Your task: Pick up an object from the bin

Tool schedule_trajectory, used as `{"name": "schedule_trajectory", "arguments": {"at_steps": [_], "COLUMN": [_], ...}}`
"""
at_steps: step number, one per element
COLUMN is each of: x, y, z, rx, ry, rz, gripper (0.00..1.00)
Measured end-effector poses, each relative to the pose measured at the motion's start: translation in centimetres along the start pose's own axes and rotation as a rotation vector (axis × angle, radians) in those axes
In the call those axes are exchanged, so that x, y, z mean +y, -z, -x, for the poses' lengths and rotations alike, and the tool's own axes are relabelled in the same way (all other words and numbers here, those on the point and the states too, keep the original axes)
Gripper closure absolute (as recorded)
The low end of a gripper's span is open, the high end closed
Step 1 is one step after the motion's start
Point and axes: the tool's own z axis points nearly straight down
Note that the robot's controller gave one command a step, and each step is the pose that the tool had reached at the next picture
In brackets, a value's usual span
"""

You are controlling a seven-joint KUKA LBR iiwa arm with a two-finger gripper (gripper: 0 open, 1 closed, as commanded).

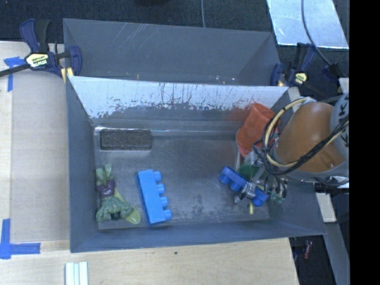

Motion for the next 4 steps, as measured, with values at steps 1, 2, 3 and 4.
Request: {"name": "schedule_trajectory", "arguments": {"at_steps": [1, 2, 3, 4], "x": [0.0, 0.0, -0.6, -0.7], "y": [0.2, 0.2, 5.9, 11.1], "z": [0.2, 0.2, 0.0, 0.2], "rx": [-0.005, -0.005, 0.012, 0.006], "ry": [0.000, 0.000, -0.007, -0.004], "rz": [0.000, 0.000, -0.004, -0.003], "gripper": [1.00, 1.00, 1.00, 1.00]}}
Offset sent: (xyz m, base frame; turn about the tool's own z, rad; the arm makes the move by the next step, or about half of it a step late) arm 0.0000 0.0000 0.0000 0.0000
